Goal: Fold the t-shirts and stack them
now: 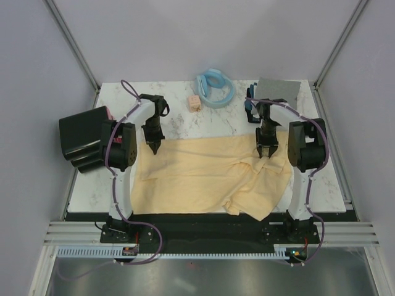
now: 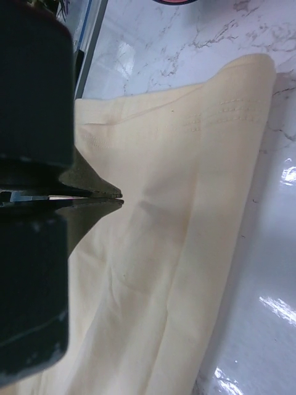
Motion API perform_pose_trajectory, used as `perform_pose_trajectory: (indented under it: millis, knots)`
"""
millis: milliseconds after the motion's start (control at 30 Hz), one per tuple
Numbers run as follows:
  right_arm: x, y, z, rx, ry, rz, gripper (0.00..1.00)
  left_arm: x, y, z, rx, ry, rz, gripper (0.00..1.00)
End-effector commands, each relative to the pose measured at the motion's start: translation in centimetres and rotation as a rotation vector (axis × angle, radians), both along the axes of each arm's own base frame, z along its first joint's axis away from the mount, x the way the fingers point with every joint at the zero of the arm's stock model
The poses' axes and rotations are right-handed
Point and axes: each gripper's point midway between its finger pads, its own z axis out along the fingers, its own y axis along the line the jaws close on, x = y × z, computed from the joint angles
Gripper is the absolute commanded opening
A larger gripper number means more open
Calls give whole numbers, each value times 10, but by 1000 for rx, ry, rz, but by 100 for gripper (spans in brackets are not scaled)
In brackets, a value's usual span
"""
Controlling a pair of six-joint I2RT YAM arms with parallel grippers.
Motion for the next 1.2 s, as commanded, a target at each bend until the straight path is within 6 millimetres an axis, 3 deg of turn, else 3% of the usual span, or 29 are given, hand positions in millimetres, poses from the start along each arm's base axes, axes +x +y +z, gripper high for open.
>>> perform_pose_trajectory:
  millis: [0,133,267,600,733,833,967,1167]
  knots:
    - [44,-14,30,-53,-304,-24,48,4,6,21,24,-49,31,2]
    - [57,-12,85,-23,-489,-39,50,12,3,34,-3,-144,26,10]
    - [73,-15,93,-46,-536,-43,50,23,1,32,-8,-158,14,10]
    - [75,-13,42,-57,-404,-27,50,24,8,2,49,-60,-7,13]
    - [69,-17,12,-89,-327,-29,50,22,9,-10,64,-16,-4,5]
    - [65,-19,-4,-106,-282,-32,42,26,7,-13,64,-19,8,2]
    - [65,-19,-16,-115,-247,-38,22,41,4,-12,66,-34,15,2]
    - [72,-20,-24,-125,-247,-47,20,59,1,-16,73,-37,14,2]
